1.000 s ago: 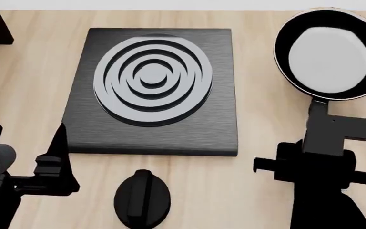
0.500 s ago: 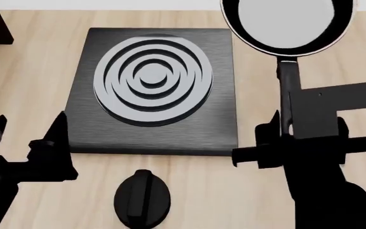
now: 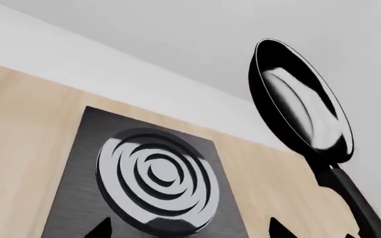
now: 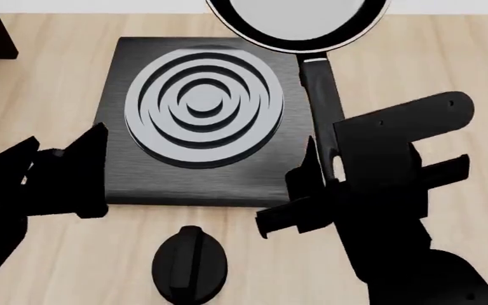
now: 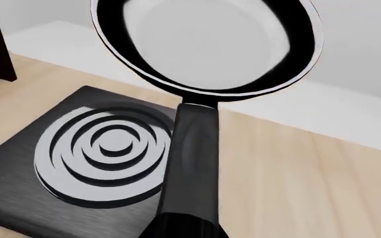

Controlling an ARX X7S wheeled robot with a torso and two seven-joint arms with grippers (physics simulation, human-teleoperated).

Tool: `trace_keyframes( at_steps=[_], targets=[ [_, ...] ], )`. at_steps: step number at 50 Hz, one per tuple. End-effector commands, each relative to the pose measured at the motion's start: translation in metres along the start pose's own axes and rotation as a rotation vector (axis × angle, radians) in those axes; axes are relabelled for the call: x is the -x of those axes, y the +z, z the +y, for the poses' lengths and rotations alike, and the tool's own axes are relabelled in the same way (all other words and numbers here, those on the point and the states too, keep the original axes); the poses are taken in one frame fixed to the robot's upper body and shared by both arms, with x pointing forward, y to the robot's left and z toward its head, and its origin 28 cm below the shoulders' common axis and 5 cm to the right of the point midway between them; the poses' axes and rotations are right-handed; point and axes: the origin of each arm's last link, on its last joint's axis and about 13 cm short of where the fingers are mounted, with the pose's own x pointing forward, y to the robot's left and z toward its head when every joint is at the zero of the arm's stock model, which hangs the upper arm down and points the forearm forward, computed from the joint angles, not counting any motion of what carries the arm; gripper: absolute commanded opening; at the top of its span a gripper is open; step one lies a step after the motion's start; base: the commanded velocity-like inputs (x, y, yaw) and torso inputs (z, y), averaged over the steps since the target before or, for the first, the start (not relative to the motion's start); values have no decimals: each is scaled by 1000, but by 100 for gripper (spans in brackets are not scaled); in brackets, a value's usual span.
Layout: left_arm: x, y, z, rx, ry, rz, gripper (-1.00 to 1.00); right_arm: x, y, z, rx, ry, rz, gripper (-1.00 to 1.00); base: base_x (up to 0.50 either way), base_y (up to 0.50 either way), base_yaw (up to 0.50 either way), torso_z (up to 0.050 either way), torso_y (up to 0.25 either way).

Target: Put the frying pan on the cabinet shelf.

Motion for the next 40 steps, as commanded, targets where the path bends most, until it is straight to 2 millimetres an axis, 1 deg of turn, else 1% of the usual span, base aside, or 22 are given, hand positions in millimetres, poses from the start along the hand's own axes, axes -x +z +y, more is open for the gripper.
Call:
trace_keyframes(
  at_steps=[1,2,4,6,9,15,26,32,35,40],
  targets=[
    [8,6,-20,50,-185,61,100,10,22,4,53,-11,-100,-100,0,0,0,0,0],
    [8,7,-22,66,-234,79,100,10,23,5,46,-2,-107,-100,0,6,-7,0,-10],
    [6,6,-24,77,-235,112,100,13,26,7,72,7,-109,-100,0,3,0,0,0],
    [2,6,-26,164,-243,122,100,14,26,10,100,17,-115,-100,0,3,-3,0,-6],
    [0,8,-28,141,-266,119,100,14,23,14,99,40,-112,-100,0,2,-2,0,-4],
    [0,14,-30,173,-283,123,100,15,23,17,111,59,-115,-100,0,2,-1,2,-4],
    [-5,7,-27,225,-278,143,100,20,25,23,143,97,-127,-100,0,2,-2,0,-3],
    [-6,5,-28,237,-265,161,100,21,28,24,158,97,-136,-100,0,2,-2,0,-3],
    [-5,7,-30,271,-269,173,100,21,29,25,162,105,-143,-100,0,2,-2,3,-3],
    [-8,7,-32,246,-271,180,100,21,26,26,169,111,-145,-100,0,1,-1,0,-4]
  ],
)
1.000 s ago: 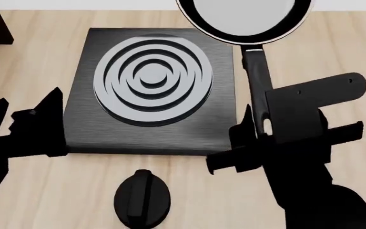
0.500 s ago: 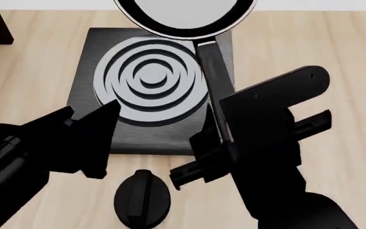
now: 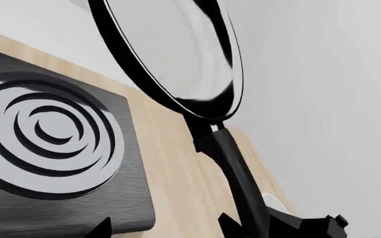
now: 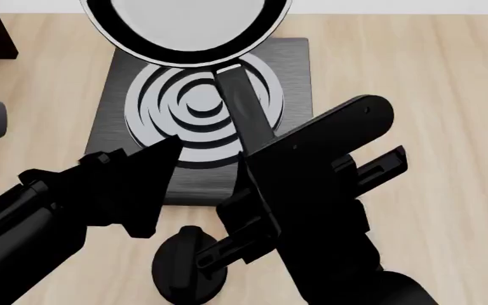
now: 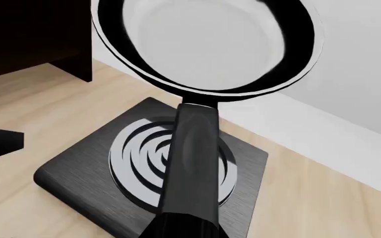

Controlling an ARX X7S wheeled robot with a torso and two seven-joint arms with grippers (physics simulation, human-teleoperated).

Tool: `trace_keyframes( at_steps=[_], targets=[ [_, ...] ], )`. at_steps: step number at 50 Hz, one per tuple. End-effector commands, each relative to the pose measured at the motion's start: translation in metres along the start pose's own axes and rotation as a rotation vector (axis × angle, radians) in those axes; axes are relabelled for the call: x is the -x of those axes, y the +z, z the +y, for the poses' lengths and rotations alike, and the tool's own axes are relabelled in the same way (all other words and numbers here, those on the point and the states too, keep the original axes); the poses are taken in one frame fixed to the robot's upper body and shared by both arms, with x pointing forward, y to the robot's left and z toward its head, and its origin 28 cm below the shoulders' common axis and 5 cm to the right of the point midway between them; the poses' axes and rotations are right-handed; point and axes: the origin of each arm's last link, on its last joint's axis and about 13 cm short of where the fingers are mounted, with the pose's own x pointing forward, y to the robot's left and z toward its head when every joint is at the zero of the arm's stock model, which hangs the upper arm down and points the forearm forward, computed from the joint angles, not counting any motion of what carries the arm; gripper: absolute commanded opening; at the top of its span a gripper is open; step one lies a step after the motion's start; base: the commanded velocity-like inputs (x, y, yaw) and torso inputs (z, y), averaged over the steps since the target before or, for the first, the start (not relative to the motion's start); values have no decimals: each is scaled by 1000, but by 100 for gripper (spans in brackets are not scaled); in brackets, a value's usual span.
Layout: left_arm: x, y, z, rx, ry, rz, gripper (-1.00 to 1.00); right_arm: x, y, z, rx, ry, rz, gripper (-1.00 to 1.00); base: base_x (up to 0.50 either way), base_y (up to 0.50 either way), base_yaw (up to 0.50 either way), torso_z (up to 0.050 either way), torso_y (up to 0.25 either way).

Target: Put the frying pan on the cabinet shelf.

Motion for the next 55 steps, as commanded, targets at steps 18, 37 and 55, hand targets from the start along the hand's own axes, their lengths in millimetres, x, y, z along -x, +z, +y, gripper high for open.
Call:
trace_keyframes(
  at_steps=[18,37,55],
  targets=[
    [-14,0,-9,119,-77,7,100,8,3,2,50,-35,-64,-100,0,2,-2,1,-3],
    [-26,-2,-7,173,-67,13,100,14,3,6,63,-19,-74,-100,0,2,-3,1,-3],
    [-34,-12,-5,197,-66,59,100,16,1,9,69,-4,-77,-100,0,2,-2,1,-3]
  ],
)
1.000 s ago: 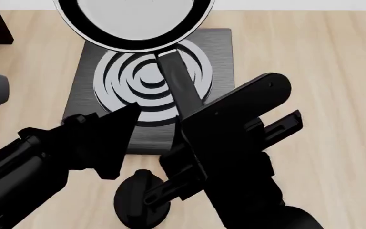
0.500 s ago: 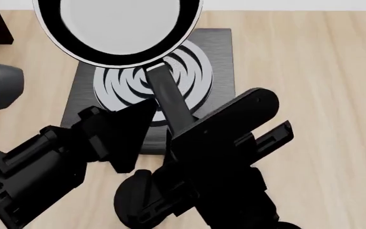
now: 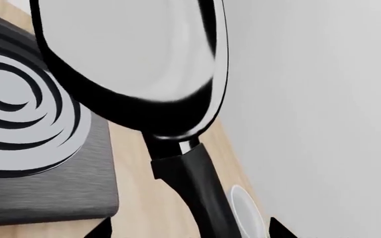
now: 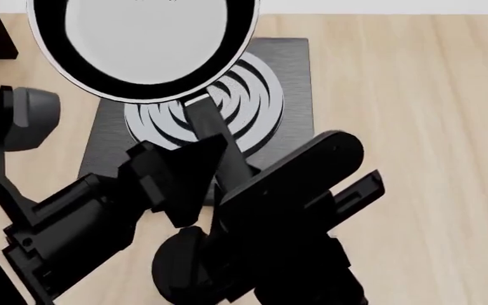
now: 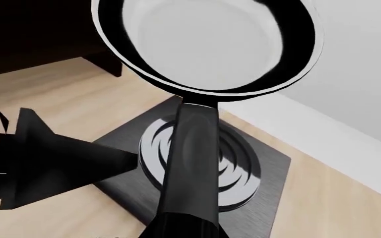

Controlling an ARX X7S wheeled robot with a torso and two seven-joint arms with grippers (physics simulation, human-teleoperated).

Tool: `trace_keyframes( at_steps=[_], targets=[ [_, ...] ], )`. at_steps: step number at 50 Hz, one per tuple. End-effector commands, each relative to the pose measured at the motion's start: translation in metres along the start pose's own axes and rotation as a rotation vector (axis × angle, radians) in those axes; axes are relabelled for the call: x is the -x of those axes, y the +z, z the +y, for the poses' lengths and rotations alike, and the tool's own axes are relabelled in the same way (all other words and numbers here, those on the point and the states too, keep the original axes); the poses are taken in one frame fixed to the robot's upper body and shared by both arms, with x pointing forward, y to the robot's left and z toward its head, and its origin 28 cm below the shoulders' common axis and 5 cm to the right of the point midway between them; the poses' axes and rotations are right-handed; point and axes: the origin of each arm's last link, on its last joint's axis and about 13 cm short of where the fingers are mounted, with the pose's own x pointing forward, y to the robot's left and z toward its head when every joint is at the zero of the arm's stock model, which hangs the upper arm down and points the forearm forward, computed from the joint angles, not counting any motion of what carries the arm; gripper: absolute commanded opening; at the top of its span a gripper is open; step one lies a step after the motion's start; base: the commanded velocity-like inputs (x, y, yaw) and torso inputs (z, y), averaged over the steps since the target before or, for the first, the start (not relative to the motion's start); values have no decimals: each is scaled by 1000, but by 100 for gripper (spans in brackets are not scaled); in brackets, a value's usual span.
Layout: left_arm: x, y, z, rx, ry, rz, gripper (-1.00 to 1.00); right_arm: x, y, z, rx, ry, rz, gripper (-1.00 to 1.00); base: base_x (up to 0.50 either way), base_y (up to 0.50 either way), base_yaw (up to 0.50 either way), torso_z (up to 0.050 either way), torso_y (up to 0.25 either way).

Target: Put the frying pan on the cabinet shelf.

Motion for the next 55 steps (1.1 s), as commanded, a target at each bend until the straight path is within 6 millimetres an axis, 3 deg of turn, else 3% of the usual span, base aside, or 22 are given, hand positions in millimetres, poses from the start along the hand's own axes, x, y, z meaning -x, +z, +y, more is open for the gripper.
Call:
trace_keyframes(
  at_steps=[1,29,55],
  targets=[
    [-6,0,1,53,-7,-3,100,3,6,-6,22,-80,-62,-100,0,0,0,0,-10],
    [-23,-1,2,69,-35,6,100,5,-3,1,27,-47,-57,-100,0,2,-2,0,-3],
    [-34,-21,17,112,-7,69,100,8,-4,2,28,-44,-64,-100,0,2,-2,1,-4]
  ],
)
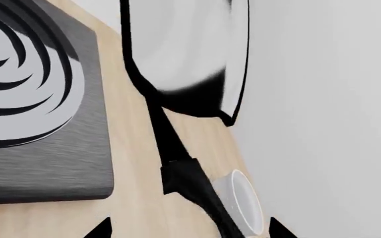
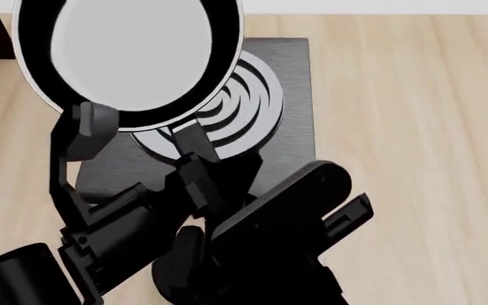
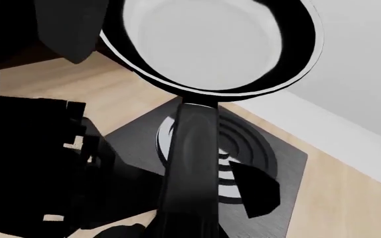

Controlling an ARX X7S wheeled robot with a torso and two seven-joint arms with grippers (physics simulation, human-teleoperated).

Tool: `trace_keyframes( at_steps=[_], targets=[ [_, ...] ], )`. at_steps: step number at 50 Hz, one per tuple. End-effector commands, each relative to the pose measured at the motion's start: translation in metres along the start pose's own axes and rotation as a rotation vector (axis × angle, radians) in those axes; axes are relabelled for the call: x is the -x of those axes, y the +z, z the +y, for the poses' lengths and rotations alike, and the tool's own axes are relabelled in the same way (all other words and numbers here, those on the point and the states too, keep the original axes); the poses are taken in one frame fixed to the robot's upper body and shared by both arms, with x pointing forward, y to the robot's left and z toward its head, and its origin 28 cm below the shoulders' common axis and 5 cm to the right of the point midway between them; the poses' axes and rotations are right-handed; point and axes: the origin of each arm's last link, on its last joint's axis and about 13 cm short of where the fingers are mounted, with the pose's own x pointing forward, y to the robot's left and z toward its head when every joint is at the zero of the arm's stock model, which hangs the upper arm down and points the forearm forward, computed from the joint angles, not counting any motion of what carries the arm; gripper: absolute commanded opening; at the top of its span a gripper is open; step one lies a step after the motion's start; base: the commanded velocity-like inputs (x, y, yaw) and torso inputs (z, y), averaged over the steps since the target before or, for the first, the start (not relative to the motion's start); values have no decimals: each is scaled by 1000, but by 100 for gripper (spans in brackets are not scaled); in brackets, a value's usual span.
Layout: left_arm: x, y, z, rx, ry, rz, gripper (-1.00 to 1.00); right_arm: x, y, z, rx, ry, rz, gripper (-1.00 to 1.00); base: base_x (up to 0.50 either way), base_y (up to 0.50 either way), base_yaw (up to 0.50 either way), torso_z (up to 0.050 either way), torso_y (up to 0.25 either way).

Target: Put the frying pan on the cabinet shelf.

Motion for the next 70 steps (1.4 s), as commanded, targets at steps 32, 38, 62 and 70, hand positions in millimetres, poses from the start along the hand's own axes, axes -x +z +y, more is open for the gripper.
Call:
trace_keyframes(
  at_steps=[32,38,62,70],
  targets=[
    [-10,9,-1,45,13,-100,-100,9,-3,-3,8,-86,-39,-100,0,3,-2,1,-3],
    [-10,14,3,30,29,-134,-100,10,-4,-3,4,-89,-34,-100,0,1,-1,0,-4],
    [-11,53,1,-60,39,-337,-100,12,-6,-3,-8,-103,2,100,0,3,-2,1,-3],
    [-12,76,1,-74,73,-392,-100,12,-6,-3,-10,-98,4,100,0,1,-1,0,-4]
  ],
)
